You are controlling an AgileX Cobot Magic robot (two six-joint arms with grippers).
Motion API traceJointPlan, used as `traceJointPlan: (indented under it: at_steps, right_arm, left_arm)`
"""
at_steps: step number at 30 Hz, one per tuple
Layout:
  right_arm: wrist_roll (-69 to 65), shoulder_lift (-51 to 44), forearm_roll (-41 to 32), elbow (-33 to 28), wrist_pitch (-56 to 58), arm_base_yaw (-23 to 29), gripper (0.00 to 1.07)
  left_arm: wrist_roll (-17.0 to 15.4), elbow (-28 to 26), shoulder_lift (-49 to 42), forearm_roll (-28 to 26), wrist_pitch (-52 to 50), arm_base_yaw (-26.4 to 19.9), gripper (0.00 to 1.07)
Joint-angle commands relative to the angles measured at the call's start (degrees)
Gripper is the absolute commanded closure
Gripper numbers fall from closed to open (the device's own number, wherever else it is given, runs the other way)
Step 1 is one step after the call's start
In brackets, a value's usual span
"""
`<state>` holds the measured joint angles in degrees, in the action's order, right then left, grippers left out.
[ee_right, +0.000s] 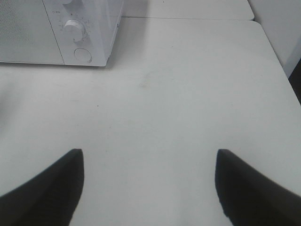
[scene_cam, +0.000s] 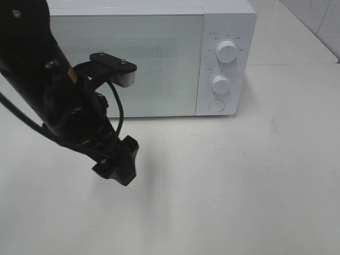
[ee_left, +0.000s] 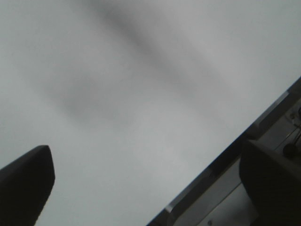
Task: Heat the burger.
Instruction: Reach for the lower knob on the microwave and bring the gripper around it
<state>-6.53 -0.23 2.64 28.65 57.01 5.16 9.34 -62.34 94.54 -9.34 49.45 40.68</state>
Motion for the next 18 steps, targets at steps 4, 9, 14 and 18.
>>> traceJointPlan:
  at_steps: [4, 9, 14, 18]
  right_arm:
    - [0.5, -1.5, 0.1, -0.2, 0.0, -0.2, 0.32]
    - [0.5, -1.5, 0.1, -0.2, 0.0, -0.2, 0.32]
    - [0.5, -1.5, 0.1, -0.2, 0.0, -0.2, 0.32]
    - [0.5, -1.5, 0.1, -0.2, 0.0, -0.2, 0.32]
  left_arm:
    - [-4.0, 0.2, -6.2, 5.9, 8.3, -0.1, 0.05]
    - [-5.3, 0.2, -11.9, 7.2, 17.2, -0.1, 0.05]
    - [-7.3, 0.2, -17.3, 8.0, 17.4, -3.3, 0.05]
    - [-7.0, 0.2, -19.9, 8.0, 18.9, -9.6, 0.05]
